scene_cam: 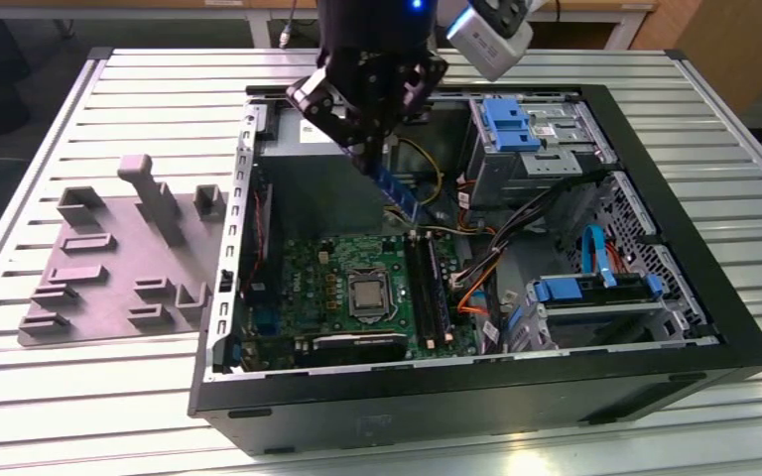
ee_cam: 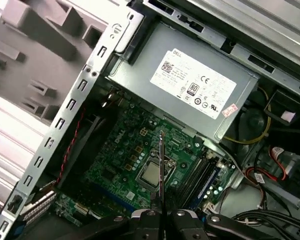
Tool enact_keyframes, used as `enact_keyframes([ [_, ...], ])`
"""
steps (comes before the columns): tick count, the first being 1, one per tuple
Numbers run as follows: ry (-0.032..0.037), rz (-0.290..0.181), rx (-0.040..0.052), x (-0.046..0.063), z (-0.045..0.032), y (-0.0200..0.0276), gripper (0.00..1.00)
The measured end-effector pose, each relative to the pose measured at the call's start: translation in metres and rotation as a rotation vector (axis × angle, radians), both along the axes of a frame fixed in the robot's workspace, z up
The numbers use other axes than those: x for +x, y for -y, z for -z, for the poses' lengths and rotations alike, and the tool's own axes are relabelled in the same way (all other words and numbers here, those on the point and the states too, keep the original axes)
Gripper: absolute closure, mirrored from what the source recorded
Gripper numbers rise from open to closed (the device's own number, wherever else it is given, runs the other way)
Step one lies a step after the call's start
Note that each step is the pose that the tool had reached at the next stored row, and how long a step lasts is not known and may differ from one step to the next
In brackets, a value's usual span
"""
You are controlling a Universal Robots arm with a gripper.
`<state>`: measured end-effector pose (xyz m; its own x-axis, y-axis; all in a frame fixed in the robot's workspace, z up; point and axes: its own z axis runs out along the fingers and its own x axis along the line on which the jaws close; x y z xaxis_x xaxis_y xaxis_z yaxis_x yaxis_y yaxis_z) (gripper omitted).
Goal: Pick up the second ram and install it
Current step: 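Insert the second ram into the second slot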
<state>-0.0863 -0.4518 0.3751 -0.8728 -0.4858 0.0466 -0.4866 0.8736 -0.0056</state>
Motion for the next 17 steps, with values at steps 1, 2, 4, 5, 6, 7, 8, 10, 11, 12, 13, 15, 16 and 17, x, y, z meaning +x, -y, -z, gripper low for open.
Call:
enact_keyframes([
  [1,0.0000,0.018,0.0000,0.0000,0.0001,0.0000,0.86],
  [2,0.0000,0.035,0.0001,0.0000,0.0002,0.0000,0.86],
  [4,0.0000,0.070,0.0001,0.0000,0.0004,0.0000,0.86],
  [5,0.0000,0.087,0.0001,0.0000,0.0005,0.0000,0.86],
  [6,0.0000,0.104,0.0001,0.0000,0.0006,0.0000,0.86],
  [7,0.0000,0.122,0.0000,0.0000,0.0007,0.0000,0.86],
  [8,0.0000,0.139,0.0000,0.0000,0.0008,0.0000,0.86],
  [10,0.0000,0.173,0.0001,0.0000,0.0010,0.0000,0.86],
  [11,0.0000,0.190,0.0000,0.0000,0.0011,0.0000,0.86],
  [12,0.0000,0.207,0.0000,0.0000,0.0012,0.0000,0.86],
  [13,0.0000,0.224,0.0000,0.0000,0.0012,0.0000,0.86],
  [15,0.0000,0.259,0.0000,0.0000,0.0014,0.0000,0.86],
  [16,0.0000,0.277,0.0000,0.0000,0.0015,0.0000,0.86],
  [17,0.0000,0.294,0.0000,0.0000,0.0016,0.0000,0.86],
])
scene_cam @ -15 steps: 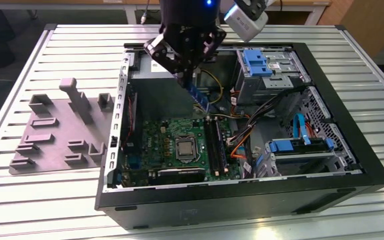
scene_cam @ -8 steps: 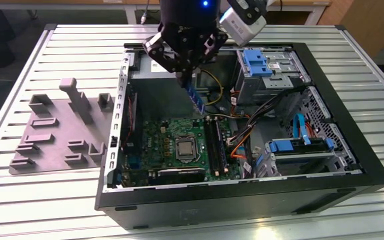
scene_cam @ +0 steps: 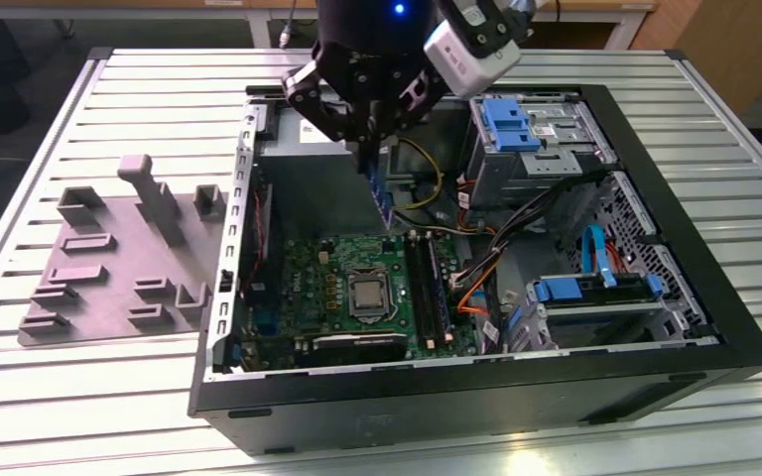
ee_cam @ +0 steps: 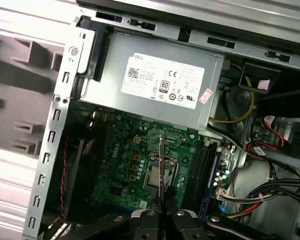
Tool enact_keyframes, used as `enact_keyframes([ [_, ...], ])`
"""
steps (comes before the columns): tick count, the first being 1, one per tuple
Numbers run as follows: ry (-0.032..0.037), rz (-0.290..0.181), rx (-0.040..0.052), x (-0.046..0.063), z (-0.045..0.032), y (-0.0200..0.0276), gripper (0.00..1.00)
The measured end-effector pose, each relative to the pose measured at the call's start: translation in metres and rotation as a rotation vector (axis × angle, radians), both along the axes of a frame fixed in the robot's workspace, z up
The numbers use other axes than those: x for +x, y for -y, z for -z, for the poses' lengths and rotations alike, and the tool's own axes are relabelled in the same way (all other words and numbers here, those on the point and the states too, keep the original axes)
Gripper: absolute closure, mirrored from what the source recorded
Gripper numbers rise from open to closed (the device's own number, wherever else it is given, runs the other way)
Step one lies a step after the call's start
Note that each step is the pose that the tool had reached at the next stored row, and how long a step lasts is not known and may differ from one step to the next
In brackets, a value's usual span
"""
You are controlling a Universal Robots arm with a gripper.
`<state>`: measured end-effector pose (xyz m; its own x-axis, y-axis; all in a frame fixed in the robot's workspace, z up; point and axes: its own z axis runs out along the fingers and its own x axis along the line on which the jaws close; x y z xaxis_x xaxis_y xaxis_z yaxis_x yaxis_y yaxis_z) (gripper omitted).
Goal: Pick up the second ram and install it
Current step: 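Insert the second ram into the second slot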
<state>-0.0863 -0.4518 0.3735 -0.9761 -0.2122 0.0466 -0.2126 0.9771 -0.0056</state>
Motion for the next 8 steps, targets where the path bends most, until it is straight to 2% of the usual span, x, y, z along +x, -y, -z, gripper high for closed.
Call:
enact_keyframes([
  [8,0.0000,0.139,0.0000,0.0000,0.0007,0.0000,0.86],
])
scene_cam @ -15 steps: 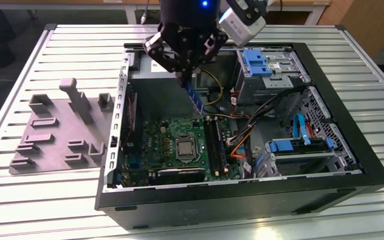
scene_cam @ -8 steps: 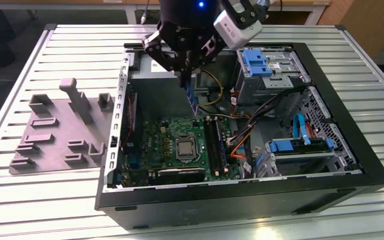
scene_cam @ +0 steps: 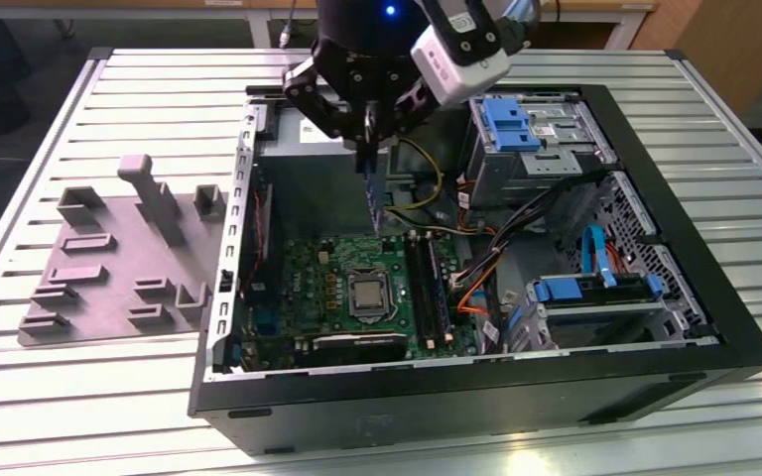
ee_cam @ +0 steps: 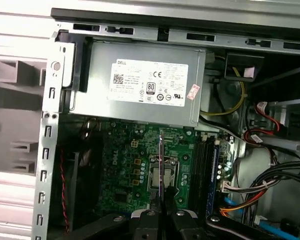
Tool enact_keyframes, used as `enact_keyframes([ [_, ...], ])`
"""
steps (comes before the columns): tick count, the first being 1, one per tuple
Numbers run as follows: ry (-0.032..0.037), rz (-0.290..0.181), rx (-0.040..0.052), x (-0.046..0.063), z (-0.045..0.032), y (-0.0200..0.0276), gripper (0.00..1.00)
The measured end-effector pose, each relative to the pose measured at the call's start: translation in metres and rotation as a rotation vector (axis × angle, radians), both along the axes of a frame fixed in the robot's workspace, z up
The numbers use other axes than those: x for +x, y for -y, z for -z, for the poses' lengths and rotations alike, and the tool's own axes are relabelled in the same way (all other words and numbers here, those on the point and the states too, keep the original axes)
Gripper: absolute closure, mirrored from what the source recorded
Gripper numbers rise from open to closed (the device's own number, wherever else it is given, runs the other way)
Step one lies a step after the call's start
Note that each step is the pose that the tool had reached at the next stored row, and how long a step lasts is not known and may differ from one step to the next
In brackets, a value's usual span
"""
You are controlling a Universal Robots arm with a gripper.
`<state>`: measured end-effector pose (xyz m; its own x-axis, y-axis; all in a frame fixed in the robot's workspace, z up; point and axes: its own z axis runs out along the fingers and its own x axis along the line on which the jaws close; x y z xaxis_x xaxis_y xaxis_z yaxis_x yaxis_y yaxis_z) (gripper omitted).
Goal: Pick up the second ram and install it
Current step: 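Insert the second ram into the second slot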
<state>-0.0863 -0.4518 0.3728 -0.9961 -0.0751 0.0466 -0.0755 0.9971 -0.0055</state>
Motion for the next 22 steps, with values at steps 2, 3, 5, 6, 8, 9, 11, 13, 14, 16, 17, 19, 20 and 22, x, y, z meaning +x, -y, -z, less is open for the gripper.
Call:
enact_keyframes([
  [2,0.0000,0.033,0.0000,0.0000,0.0001,0.0000,0.86],
  [3,0.0000,0.040,0.0000,0.0002,0.0001,0.0000,0.86],
  [5,0.0000,0.040,0.0000,0.0002,0.0001,0.0000,0.86],
  [6,0.0000,0.040,0.0000,0.0003,0.0001,0.0000,0.86],
  [8,0.0000,0.040,0.0000,0.0003,0.0001,0.0000,0.86],
  [9,0.0000,0.040,0.0000,0.0003,0.0001,0.0000,0.86],
  [11,0.0000,0.040,-0.0001,0.0004,0.0001,0.0000,0.86],
  [13,0.0000,0.040,0.0000,0.0004,0.0001,0.0000,0.86],
  [14,0.0000,0.040,0.0000,0.0004,0.0001,0.0000,0.86],
  [16,0.0000,0.040,0.0000,0.0004,0.0001,0.0000,0.86],
  [17,0.0000,0.042,0.0000,0.0005,0.0001,0.0000,0.86],
  [19,0.0000,0.063,0.0000,0.0005,0.0002,-0.0002,0.86],
  [20,-0.0001,0.078,-0.0001,0.0005,0.0003,-0.0002,0.86],
  [22,0.0000,0.108,-0.0001,0.0004,0.0008,-0.0002,0.86],
])
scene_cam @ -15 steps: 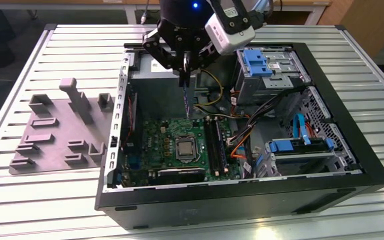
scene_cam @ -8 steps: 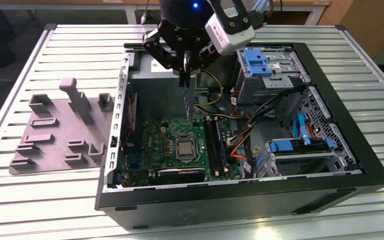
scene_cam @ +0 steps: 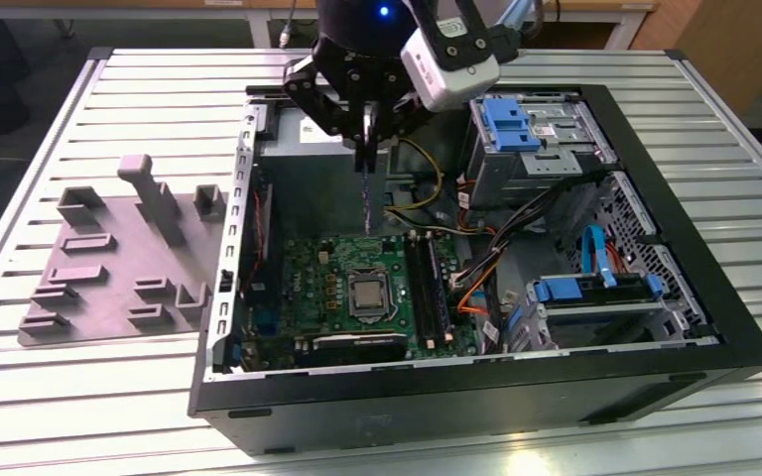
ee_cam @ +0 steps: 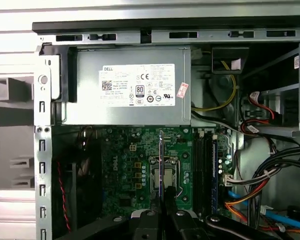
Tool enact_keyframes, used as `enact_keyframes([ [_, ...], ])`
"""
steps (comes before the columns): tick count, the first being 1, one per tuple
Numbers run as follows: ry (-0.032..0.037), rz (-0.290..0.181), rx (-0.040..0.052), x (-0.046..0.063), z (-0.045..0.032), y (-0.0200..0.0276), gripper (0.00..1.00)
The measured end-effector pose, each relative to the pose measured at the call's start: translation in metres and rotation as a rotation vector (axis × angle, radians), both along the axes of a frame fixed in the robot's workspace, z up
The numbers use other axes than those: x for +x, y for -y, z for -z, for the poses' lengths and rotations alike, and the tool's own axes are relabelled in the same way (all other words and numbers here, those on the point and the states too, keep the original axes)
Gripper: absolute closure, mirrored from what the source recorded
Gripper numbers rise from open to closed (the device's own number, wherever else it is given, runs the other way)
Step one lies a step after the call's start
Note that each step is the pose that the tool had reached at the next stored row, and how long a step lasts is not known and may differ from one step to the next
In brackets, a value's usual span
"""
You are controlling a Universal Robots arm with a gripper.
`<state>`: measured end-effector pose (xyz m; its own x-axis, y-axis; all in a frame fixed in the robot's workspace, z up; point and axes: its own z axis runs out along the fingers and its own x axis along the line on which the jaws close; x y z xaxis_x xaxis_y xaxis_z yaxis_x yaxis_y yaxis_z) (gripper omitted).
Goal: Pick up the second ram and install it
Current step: 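Insert the second ram into the second slot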
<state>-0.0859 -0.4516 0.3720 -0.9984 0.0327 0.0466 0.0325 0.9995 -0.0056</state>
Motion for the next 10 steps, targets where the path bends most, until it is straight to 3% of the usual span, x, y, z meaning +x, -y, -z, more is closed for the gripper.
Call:
enact_keyframes([
  [10,0.0000,0.011,0.0030,0.020,0.0049,-0.0015,0.86],
])
